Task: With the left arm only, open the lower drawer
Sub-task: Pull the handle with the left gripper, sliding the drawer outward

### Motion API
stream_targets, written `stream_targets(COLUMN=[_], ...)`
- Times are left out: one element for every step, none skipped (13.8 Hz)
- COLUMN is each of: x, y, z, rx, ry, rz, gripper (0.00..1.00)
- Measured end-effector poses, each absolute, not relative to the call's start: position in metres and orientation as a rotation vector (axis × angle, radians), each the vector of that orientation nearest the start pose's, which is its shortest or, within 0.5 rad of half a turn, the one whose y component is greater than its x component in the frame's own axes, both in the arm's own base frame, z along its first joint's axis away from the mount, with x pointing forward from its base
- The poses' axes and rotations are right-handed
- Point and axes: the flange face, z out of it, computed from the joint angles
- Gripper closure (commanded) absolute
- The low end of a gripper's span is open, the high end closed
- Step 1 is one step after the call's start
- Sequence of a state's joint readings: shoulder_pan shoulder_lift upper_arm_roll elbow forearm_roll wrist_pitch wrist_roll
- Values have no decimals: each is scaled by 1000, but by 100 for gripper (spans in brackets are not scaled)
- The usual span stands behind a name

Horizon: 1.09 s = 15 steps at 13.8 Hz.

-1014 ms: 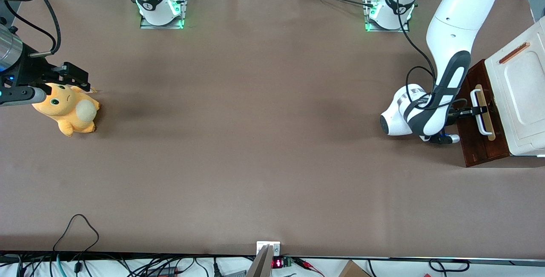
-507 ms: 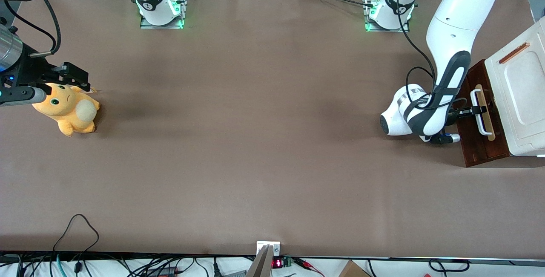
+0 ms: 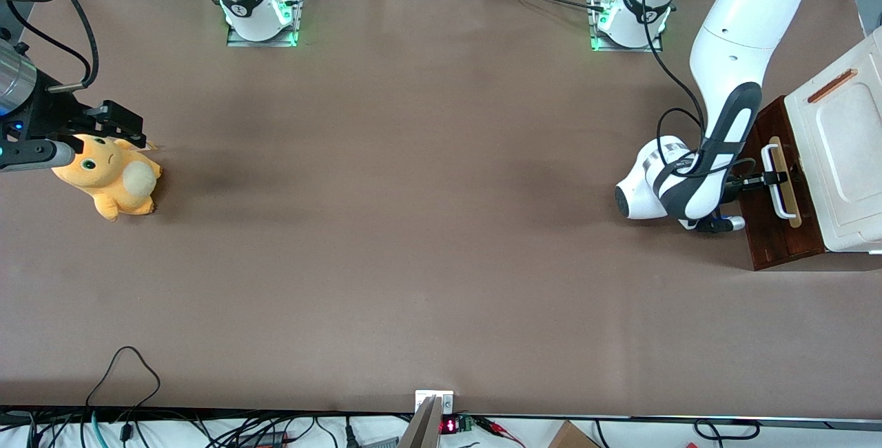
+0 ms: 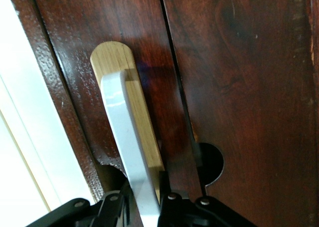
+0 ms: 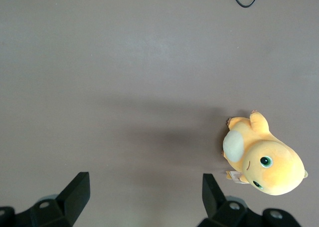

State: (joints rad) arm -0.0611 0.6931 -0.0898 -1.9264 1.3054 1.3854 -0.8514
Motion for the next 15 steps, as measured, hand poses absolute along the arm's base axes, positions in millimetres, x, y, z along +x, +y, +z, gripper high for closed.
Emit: stream_targets(x=[544,544,544,544,545,547,549,550,550,550,550,550,550,550,550], y=[37,37,37,36,36,33,29,25,22,21,21,21,21,21,20], z=[153,153,153,153,154,155,157,158,159,159,159,159,159,159,159], rx=[-1604,-1604,-1604,-1606,-1611,-1623,-1636,-1646,-1651,-1652,-1652,-1652,-1652,-1653,-1654], ry=[34,33,33,30,22,10,1,-4,-5,-5,-5,-5,-6,-5,-5], rz=[329,329,328,328,329,331,330,330,329,328,329,329,329,328,328], gripper=[83,83,83,83,83,83,83,83,83,83,83,83,83,83,83])
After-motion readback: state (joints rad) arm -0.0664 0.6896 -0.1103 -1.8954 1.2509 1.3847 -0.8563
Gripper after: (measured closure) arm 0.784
